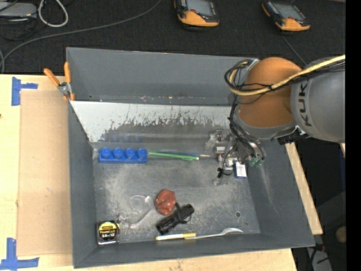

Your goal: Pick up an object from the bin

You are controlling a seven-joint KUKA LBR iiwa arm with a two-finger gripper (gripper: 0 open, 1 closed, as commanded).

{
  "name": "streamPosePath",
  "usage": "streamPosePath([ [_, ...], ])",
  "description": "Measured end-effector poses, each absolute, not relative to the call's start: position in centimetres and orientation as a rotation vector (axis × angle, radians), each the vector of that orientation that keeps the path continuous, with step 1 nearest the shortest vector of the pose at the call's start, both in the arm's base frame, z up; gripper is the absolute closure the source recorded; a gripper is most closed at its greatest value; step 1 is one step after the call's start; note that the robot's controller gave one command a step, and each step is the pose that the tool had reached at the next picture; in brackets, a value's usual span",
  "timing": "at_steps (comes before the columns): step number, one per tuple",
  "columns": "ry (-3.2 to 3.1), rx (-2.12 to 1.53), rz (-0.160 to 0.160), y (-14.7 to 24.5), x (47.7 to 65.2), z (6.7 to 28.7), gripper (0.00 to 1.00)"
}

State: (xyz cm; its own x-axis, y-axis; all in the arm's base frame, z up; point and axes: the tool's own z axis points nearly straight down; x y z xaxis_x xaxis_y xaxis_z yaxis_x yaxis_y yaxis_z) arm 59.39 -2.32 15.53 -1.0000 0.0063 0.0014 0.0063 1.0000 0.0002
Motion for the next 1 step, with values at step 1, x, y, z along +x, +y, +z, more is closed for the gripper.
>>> streamPosePath([
  [1, -3.14, -0.01, 0.0, -2.33, 59.39, 15.53, 0.0],
])
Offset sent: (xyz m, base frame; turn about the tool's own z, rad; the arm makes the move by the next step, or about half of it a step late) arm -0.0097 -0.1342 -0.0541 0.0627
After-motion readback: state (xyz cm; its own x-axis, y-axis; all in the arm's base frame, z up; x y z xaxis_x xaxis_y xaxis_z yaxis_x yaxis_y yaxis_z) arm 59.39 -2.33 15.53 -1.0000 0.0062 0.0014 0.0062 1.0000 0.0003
